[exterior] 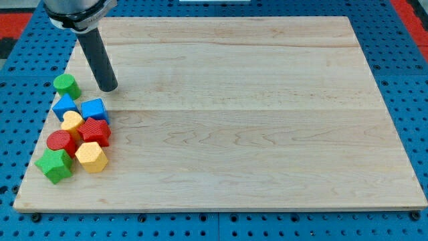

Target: Slide the green circle to the blue cube and blue triangle

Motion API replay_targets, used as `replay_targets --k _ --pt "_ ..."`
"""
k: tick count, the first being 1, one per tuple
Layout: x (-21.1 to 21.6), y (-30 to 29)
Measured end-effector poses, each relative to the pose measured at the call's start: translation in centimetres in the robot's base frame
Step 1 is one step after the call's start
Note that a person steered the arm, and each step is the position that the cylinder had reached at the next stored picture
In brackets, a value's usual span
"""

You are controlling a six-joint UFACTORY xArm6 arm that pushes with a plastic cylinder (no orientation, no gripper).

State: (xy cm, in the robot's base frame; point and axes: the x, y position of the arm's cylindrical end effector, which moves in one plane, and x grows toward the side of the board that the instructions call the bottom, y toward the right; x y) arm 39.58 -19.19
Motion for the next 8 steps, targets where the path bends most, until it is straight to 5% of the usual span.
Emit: replay_targets --k 3,4,5,6,8 --pt "2.4 2.3" --pt "-0.9 2.4" --pt "-6.7 -3.5" --pt "-4.5 -11.2" --pt "0.9 -3.1"
